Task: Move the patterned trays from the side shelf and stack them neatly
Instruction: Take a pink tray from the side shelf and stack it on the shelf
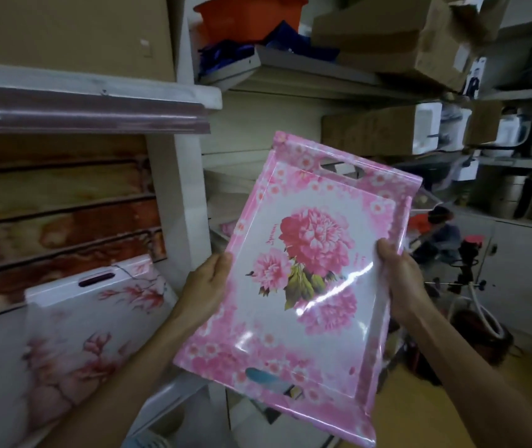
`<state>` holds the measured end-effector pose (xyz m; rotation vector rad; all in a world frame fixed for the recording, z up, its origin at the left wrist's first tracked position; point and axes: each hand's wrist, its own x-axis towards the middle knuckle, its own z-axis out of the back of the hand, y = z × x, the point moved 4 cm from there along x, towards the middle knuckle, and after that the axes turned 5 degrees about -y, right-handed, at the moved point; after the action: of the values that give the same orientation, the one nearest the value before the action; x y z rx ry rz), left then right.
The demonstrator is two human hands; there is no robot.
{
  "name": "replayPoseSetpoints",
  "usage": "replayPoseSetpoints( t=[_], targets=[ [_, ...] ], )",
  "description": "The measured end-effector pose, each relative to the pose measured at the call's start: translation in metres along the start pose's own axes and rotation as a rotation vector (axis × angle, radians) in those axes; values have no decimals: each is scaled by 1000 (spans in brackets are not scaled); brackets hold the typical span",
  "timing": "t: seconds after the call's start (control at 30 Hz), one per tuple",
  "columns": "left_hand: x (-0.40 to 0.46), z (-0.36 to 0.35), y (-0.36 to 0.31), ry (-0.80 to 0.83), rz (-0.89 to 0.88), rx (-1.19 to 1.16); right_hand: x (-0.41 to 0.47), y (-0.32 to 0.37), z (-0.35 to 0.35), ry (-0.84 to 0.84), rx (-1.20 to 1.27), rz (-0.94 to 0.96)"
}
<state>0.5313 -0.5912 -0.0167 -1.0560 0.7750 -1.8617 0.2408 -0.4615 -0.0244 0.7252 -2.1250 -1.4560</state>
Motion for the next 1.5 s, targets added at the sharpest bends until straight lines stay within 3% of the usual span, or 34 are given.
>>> replayPoseSetpoints(
  t=[0.2,0.53,0.87,1.07,1.27,1.5],
  targets=[
    [-17,50,39,-97,7,-4,-12,-20,-62,167,-44,-36],
    [-61,132,90,-249,166,-86,-32,-56,-169,425,-57,-95],
    [-84,200,137,-517,311,-107,-61,-91,-270,702,-87,-147],
    [-70,223,161,-617,390,-131,-77,-118,-286,695,-234,-100],
    [-56,232,190,-717,448,-107,-79,-133,-287,803,-376,-78],
    [-54,223,203,-633,421,119,-73,-167,-282,752,-471,-85]
  ],
)
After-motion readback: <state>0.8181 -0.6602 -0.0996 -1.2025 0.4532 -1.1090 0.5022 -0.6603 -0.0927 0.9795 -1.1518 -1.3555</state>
